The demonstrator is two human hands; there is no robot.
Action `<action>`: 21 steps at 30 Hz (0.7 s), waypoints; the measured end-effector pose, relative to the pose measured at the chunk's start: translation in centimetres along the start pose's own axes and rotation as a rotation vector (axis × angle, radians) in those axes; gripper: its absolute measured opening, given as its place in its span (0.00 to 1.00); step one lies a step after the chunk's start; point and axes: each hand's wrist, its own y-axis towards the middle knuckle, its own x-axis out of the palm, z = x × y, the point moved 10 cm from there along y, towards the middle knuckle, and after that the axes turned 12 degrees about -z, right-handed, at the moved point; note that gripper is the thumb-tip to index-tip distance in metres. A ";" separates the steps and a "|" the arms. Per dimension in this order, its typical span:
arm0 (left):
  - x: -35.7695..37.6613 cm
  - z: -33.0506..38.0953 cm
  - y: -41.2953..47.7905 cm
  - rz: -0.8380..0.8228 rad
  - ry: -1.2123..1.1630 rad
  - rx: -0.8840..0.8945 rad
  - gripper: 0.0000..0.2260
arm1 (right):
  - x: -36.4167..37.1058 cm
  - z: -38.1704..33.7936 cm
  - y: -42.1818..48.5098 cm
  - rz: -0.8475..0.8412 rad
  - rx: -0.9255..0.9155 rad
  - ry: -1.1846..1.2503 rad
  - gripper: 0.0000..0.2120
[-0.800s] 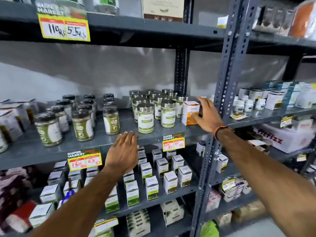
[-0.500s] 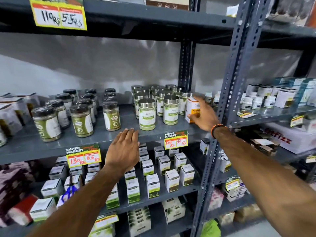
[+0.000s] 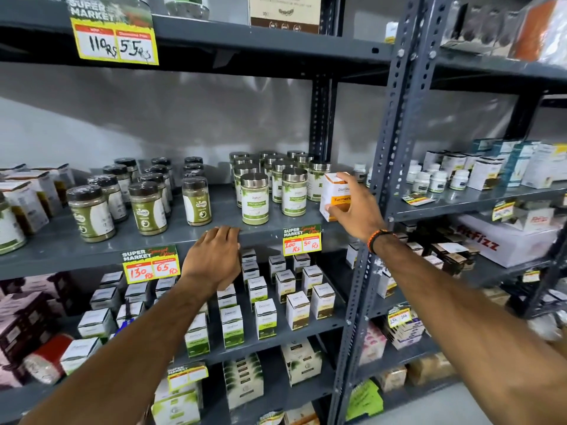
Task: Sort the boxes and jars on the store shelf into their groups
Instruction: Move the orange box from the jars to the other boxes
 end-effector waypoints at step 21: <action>-6.6 -35.5 -24.7 0.101 0.055 -0.275 0.18 | 24.9 -39.9 -6.5 -0.224 -0.336 0.266 0.35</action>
